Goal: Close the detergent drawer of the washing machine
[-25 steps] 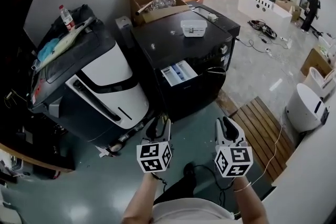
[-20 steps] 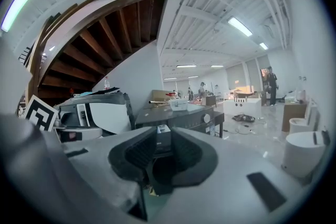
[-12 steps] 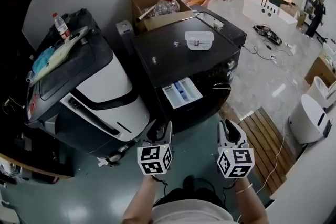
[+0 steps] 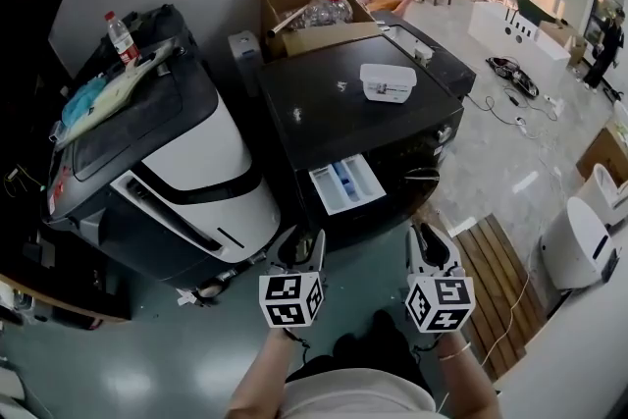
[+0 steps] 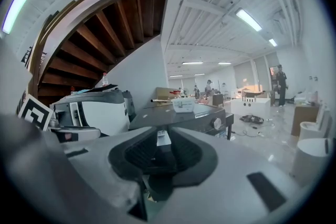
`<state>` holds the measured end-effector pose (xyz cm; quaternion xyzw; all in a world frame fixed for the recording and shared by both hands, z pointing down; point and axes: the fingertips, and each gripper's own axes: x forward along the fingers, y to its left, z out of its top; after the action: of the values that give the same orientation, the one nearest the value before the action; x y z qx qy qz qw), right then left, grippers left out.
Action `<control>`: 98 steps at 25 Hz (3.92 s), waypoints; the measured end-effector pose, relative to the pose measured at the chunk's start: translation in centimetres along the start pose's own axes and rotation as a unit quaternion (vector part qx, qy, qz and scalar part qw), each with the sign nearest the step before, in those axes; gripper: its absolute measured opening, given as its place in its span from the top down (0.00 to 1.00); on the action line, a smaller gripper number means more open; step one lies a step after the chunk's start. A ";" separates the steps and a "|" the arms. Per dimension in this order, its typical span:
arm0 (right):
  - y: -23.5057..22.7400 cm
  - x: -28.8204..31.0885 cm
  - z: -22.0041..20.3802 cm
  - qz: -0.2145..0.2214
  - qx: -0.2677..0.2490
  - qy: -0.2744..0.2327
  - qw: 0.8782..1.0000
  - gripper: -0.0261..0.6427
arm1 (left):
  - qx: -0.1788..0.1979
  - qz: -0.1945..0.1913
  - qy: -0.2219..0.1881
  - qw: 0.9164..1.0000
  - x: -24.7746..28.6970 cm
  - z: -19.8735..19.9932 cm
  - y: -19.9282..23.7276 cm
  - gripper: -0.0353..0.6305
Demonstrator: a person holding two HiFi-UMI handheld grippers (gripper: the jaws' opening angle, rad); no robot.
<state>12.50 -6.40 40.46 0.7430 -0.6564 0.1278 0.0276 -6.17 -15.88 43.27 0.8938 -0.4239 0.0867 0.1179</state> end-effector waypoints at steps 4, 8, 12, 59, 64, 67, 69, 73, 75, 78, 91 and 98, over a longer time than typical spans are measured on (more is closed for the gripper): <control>-0.6 2.1 0.1 0.023 -0.006 0.009 1.000 0.86 | -0.007 0.020 -0.002 1.000 1.1 0.1 0.3 0.70; -1.5 4.5 0.6 0.053 -0.022 0.020 0.998 0.86 | -0.012 0.045 -0.008 0.999 2.2 0.6 0.3 0.70; -2.1 6.7 0.3 0.080 -0.031 0.037 0.996 0.86 | -0.026 0.068 -0.009 0.997 3.2 0.4 0.5 0.70; -4.2 15.5 -11.5 0.167 -0.084 0.191 0.964 0.86 | -0.115 0.162 0.082 0.977 7.2 -11.2 1.2 0.72; -4.0 15.6 -11.6 0.168 -0.090 0.192 0.963 0.86 | -0.131 0.162 0.076 0.975 7.6 -11.1 1.5 0.74; -4.0 15.6 -11.6 0.167 -0.091 0.192 0.963 0.86 | -0.126 0.160 0.077 0.976 7.9 -11.0 1.6 0.76; -3.8 15.6 -11.6 0.169 -0.094 0.193 0.962 0.86 | -0.120 0.156 0.079 0.977 8.0 -10.9 1.6 0.77; -3.7 15.7 -11.8 0.171 -0.098 0.196 0.961 0.86 | -0.114 0.152 0.082 0.978 8.2 -11.0 1.5 0.78; -3.7 15.8 -11.7 0.171 -0.100 0.196 0.960 0.86 | -0.112 0.151 0.084 0.979 8.2 -10.9 1.5 0.78; -3.7 16.1 -11.6 0.167 -0.100 0.195 0.961 0.86 | -0.112 0.153 0.085 0.978 8.5 -10.7 1.7 0.79; -2.9 19.5 -10.7 0.157 -0.091 0.196 0.964 0.86 | -0.102 0.167 0.082 0.977 11.0 -9.5 4.1 0.79; -2.5 21.9 -10.1 0.154 -0.098 0.193 0.964 0.86 | -0.096 0.173 0.082 0.977 12.8 -8.7 5.7 0.79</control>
<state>15.69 -25.14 55.48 0.5879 -0.7543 0.2064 0.2066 -3.10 -26.35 55.60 0.7815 -0.5672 0.1371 0.2209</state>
